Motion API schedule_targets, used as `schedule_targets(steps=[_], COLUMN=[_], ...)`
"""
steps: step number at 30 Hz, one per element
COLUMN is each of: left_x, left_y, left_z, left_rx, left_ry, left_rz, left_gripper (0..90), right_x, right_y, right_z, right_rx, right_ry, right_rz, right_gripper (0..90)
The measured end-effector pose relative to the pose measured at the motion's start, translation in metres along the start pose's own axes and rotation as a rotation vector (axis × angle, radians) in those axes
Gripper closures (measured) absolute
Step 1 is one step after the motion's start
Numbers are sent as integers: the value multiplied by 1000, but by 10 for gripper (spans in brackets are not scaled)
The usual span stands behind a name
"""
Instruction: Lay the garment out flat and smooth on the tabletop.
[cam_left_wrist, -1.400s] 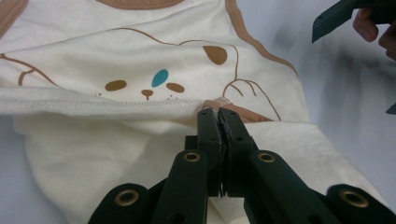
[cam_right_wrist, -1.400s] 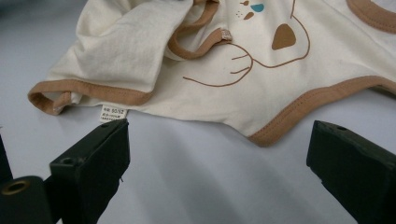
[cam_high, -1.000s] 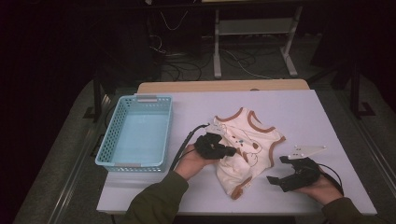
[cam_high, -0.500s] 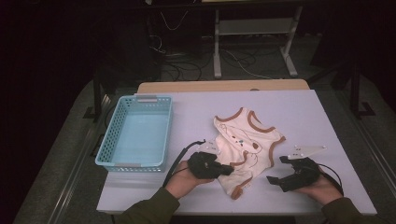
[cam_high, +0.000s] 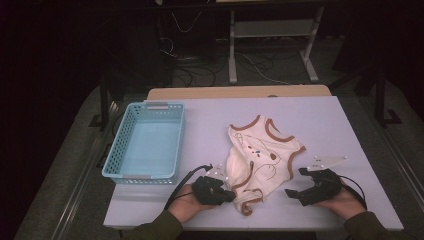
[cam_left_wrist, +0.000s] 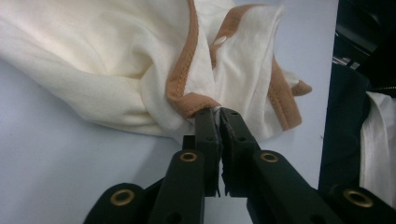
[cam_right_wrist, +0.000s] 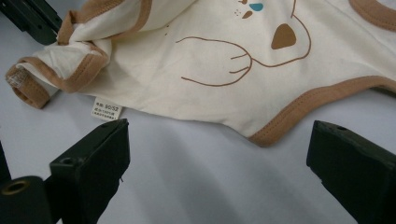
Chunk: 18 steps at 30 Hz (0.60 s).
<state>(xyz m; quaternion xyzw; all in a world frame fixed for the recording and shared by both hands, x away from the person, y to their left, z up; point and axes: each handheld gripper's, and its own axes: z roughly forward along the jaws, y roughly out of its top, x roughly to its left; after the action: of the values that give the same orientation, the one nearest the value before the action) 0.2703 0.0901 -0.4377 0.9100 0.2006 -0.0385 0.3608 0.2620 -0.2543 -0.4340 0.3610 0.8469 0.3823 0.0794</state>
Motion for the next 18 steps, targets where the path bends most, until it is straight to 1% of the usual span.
schedule_targets(steps=[2,3,5,6,8,12,15,18], left_x=[0,0,-1,0,0,2,3,4], left_y=[1,2,4,6,8,14,20,27], left_z=[-2,-3,-8,-11,-16,-25,-29,-29], left_rx=[-7,-18,-63,-78,-121,-173,-204,-220], left_ry=[6,11,17,24,31,54,69,78], left_rz=[4,3,-13,-12,-31,-32,-33,-31], left_gripper=[766,732,661,628,564,461,405,364], right_x=[0,0,0,0,-1,0,0,0], right_y=[0,0,0,0,0,1,1,1], right_z=[0,1,1,1,1,2,3,3], right_rx=[-1,-1,-2,-1,-1,3,4,8], right_ry=[0,0,-1,-2,-2,-2,-3,-4], right_rz=[1,0,3,2,1,2,1,3], right_gripper=[57,57,57,57,57,57,57,57])
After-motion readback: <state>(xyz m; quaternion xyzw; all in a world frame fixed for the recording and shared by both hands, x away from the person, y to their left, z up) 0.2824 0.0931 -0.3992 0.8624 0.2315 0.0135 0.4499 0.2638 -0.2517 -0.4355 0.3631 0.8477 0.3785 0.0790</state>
